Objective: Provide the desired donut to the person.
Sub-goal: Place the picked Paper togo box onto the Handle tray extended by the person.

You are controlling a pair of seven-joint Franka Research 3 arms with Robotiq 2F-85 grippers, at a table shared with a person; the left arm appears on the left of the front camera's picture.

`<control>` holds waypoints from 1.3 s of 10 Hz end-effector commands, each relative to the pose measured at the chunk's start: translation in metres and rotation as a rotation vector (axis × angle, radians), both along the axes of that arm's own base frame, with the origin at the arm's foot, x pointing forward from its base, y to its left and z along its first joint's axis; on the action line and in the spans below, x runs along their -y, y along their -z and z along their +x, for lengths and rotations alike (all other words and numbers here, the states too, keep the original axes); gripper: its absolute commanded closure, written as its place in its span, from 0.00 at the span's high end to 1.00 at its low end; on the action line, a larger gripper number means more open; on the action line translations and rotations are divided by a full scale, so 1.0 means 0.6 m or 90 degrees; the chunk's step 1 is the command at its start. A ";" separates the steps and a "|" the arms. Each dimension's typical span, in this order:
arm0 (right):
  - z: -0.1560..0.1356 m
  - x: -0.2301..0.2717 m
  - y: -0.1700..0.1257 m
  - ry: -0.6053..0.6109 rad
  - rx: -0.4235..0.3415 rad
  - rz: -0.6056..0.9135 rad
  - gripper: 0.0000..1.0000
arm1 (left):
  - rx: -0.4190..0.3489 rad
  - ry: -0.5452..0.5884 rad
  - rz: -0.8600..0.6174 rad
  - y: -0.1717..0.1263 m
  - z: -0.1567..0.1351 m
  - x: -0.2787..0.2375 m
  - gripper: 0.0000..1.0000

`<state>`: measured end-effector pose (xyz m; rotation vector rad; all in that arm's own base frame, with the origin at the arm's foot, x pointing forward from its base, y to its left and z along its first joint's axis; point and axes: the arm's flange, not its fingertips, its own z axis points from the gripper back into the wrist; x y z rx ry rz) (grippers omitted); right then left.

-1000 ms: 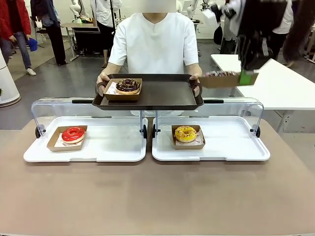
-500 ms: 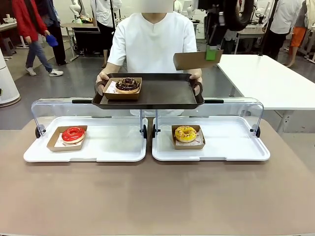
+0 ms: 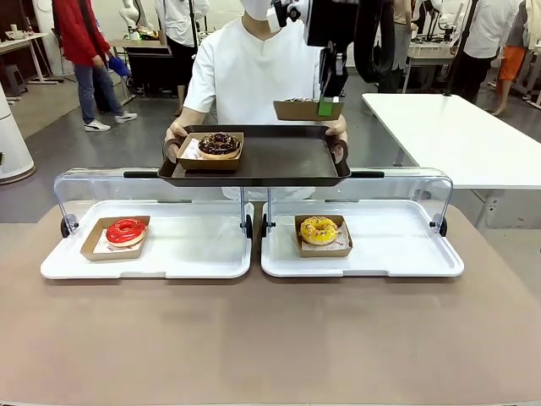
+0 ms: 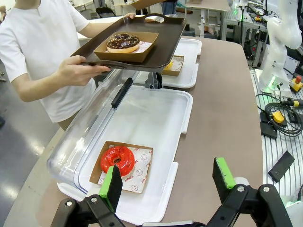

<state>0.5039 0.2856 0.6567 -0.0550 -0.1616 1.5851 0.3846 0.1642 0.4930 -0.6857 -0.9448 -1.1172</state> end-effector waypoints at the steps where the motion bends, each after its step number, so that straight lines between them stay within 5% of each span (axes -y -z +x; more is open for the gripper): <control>1: -0.014 0.002 0.047 -0.012 0.049 -0.004 0.01 | 0.003 0.002 -0.005 -0.002 -0.001 -0.004 1.00; 13: 0.011 -0.001 0.168 -0.030 0.022 0.007 0.01 | 0.003 0.002 -0.005 -0.002 -0.001 -0.004 1.00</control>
